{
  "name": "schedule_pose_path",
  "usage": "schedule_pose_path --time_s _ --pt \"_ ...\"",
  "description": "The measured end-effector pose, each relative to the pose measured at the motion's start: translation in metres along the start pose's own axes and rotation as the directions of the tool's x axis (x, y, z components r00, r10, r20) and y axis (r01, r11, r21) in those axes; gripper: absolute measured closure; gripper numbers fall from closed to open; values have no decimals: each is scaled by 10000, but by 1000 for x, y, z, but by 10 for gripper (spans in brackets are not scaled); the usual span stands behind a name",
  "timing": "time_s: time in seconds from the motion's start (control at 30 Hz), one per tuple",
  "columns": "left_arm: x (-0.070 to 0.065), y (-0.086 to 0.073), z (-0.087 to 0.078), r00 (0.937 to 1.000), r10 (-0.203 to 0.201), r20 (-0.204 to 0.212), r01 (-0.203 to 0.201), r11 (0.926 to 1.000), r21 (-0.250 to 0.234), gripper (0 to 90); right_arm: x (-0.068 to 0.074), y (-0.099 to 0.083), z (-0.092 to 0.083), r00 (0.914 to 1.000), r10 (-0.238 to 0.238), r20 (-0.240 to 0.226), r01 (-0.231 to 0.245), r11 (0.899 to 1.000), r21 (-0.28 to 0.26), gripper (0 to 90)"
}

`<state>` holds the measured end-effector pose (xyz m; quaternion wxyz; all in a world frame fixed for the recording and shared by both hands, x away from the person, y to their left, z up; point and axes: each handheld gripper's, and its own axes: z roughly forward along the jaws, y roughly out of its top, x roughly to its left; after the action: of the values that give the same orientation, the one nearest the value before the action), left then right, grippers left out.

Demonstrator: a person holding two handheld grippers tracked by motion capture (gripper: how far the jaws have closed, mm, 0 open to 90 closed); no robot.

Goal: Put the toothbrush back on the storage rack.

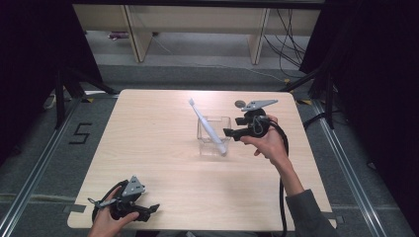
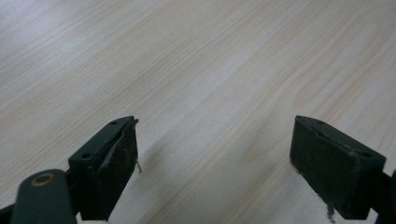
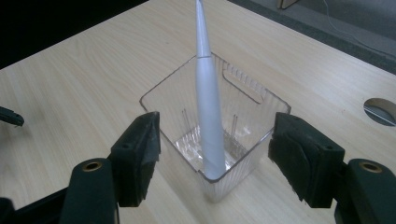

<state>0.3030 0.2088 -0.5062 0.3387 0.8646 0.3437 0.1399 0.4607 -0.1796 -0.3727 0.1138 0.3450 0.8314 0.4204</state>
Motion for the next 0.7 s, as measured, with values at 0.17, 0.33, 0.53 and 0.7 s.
schedule_pose_path --time_s 0.17,0.33,0.53,0.7 --pt "0 0 -1 10000 -33 -39 33 10000 -36 149 -3 -10 -1 10000 -12 -43 11 9996 -275 338" --pt "0 0 -1 10000 27 -30 -27 10000 -22 149 -4 -16 -3 9999 -108 -53 107 9996 -275 338" --pt "0 0 -1 10000 62 -34 -62 10000 -30 148 -6 -22 -7 10000 15 31 -14 9990 -456 338" --pt "0 0 -2 9998 216 -13 -216 9997 81 149 -4 -26 -7 9993 289 -221 -296 9991 -315 329"
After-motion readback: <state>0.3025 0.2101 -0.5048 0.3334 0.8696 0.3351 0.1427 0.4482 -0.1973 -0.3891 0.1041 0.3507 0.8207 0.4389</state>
